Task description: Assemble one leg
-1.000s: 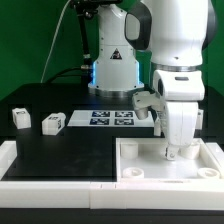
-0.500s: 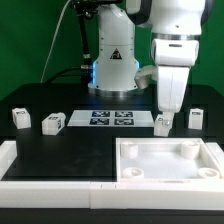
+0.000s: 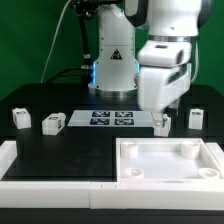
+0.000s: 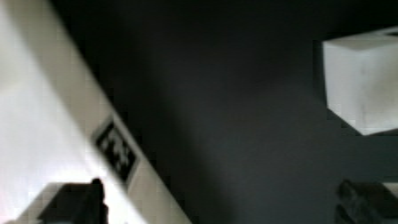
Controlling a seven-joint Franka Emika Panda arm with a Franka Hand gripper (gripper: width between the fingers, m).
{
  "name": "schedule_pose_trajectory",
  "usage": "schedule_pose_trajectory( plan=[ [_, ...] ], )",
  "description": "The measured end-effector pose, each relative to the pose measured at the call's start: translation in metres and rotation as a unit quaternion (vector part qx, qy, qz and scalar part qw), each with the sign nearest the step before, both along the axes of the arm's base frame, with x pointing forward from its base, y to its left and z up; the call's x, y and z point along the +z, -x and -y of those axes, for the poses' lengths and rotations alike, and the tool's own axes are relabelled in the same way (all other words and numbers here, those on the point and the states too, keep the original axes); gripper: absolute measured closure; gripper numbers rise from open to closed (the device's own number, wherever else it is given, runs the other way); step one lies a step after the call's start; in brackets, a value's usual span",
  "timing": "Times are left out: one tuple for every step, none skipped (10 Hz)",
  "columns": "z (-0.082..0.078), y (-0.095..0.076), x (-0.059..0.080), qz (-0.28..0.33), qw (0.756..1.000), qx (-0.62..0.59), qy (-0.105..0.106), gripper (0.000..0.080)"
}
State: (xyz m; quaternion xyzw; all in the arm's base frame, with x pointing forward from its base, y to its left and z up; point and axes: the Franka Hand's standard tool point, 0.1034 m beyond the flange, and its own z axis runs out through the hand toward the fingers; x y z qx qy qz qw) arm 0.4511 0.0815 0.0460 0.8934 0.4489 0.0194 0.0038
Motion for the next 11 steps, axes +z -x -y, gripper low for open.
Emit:
schedule_pose_trajectory(
  plan=[
    [-0.003, 0.015, -0.001, -0.003, 0.996, -0.094, -0.007, 0.0150],
    [-0.010, 0.021, -0.001, -0.007, 0.986, -0.169, -0.012, 0.0150],
    [-0.020, 0.027, -0.002, -0.011, 0.970, -0.242, -0.016, 0.0150],
    [-0.031, 0.034, -0.004, -0.018, 0.945, -0.327, -0.021, 0.0150],
    [-0.041, 0.038, -0.004, -0.023, 0.922, -0.385, -0.025, 0.0150],
    [-0.049, 0.040, -0.004, -0.025, 0.907, -0.419, -0.028, 0.0150],
    [-0.054, 0.041, -0.003, -0.029, 0.885, -0.463, -0.032, 0.0150],
    [-0.054, 0.041, -0.003, -0.030, 0.881, -0.471, -0.033, 0.0150],
    [-0.054, 0.041, -0.003, -0.031, 0.881, -0.471, -0.032, 0.0150],
    [-0.053, 0.044, -0.004, -0.046, 0.884, -0.465, -0.021, 0.0150],
    [-0.053, 0.043, -0.004, -0.050, 0.884, -0.465, -0.019, 0.0150]
  ],
)
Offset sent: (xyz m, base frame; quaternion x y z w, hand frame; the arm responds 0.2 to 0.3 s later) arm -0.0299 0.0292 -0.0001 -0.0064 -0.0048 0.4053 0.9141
